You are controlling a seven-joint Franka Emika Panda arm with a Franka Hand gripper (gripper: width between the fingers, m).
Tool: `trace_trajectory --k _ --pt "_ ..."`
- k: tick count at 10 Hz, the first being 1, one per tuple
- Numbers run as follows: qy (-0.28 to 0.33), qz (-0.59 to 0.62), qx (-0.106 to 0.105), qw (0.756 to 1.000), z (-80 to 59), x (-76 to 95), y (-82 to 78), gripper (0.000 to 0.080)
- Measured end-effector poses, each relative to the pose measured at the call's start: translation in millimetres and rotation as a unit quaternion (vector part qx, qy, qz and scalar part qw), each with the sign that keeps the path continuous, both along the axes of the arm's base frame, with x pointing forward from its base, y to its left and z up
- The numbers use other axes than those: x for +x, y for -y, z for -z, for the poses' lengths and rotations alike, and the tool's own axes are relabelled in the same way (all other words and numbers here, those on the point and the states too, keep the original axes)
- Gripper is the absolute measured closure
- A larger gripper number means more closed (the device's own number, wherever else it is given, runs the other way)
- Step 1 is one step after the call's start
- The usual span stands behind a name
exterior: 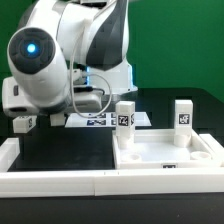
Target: Assemble square table
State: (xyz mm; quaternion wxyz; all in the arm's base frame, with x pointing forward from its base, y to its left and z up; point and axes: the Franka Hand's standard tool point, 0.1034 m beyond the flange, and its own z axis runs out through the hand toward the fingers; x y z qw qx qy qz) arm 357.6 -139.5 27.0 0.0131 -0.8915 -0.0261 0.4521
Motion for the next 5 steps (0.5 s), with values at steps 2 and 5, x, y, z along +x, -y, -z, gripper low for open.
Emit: trace_trajectory --k 2,5 --pt "-0.001 0.008 0.012 1.0 -30.4 5.7 -9.8 0.0512" --pt "0.014 0.018 0.019 1.0 -59.3 12.2 -10.3 0.0512"
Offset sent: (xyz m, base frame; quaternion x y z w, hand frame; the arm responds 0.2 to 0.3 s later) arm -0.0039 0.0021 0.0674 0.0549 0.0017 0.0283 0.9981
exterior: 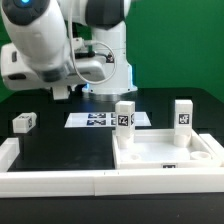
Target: Assemble square table
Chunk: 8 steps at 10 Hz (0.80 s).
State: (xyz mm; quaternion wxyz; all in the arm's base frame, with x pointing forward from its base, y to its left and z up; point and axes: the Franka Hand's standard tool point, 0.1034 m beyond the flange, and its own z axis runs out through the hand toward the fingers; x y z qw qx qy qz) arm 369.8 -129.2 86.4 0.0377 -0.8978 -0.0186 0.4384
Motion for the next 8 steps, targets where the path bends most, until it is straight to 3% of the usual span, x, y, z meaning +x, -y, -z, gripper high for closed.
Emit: trace_trajectory --k 1,4,5,8 --pt "0.006 -0.002 0.0 1.0 2.7 1.3 0.1 0.0512" --pt "0.108 -0.008 -0.003 0.994 3.8 19.0 -3.2 0.0512" --pt "0.143 -0.006 -0.001 0.99 -1.6 33.8 -8.1 0.0512" --pt "0.213 -0.011 0.004 0.977 -34.4 63.3 -18.1 0.0512"
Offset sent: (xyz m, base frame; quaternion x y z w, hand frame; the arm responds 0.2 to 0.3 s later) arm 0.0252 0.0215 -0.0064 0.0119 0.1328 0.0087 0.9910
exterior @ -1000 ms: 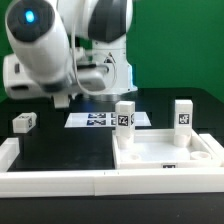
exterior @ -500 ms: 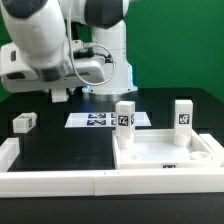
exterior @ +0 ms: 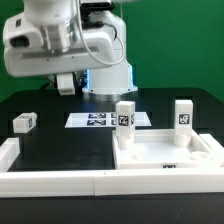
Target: Assemble square table
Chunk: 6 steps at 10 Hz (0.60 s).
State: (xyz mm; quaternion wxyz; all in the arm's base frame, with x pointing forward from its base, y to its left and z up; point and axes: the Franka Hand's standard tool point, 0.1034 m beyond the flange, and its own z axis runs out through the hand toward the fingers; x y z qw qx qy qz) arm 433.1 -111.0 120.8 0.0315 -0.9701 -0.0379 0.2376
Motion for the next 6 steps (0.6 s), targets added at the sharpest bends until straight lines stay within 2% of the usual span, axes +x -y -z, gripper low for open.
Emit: trace_trajectory --k 1,4,5,6 --pt "0.025 -0.002 -0.001 1.0 -3.8 4.2 1.3 0.0512" --pt "0.13 -0.006 -0.005 0.991 -0.4 9.2 4.8 0.0512" --pt "0.152 -0.004 -0.006 0.988 0.5 10.4 4.3 0.0512" --pt "0.181 0.009 -0.006 0.983 1.6 20.2 -2.5 0.0512"
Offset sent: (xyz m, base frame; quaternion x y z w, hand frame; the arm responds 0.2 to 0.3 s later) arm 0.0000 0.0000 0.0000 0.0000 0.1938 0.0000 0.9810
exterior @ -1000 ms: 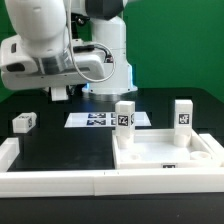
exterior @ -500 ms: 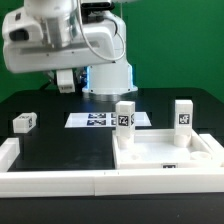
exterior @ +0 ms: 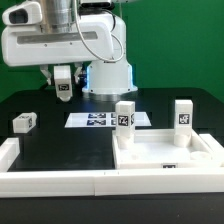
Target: Assemble square table
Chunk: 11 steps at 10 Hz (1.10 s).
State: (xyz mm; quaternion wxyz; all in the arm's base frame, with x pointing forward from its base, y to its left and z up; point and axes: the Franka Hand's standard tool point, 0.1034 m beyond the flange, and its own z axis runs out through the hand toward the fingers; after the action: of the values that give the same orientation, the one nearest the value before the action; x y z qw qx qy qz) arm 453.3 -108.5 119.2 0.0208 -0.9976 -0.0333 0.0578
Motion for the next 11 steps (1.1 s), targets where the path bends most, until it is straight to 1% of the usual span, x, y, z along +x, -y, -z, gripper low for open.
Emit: trace_trajectory --k 1,2,3,4,6,8,9,10,11 --pt "-0.005 0.003 0.006 1.0 -3.5 10.8 -14.4 0.0512" --pt "0.01 0.001 -0.001 1.0 -6.5 30.4 -22.3 0.0512" --pt "0.027 -0.008 -0.005 1.0 -9.4 46.1 -27.2 0.0512" --pt "0.049 -0.015 -0.01 0.999 -12.9 56.6 -29.6 0.0512" --pt "0.064 -0.029 -0.014 0.997 -11.8 58.1 -28.7 0.0512" --pt "0.064 -0.029 -0.014 0.997 -11.3 58.0 -28.8 0.0512" --pt "0.101 -0.035 -0.022 0.994 -12.6 64.3 -24.3 0.0512" --pt "0.119 -0.023 -0.022 0.992 -9.1 61.1 -24.9 0.0512" --pt "0.123 0.011 0.001 0.992 -4.4 60.8 -37.4 0.0512"
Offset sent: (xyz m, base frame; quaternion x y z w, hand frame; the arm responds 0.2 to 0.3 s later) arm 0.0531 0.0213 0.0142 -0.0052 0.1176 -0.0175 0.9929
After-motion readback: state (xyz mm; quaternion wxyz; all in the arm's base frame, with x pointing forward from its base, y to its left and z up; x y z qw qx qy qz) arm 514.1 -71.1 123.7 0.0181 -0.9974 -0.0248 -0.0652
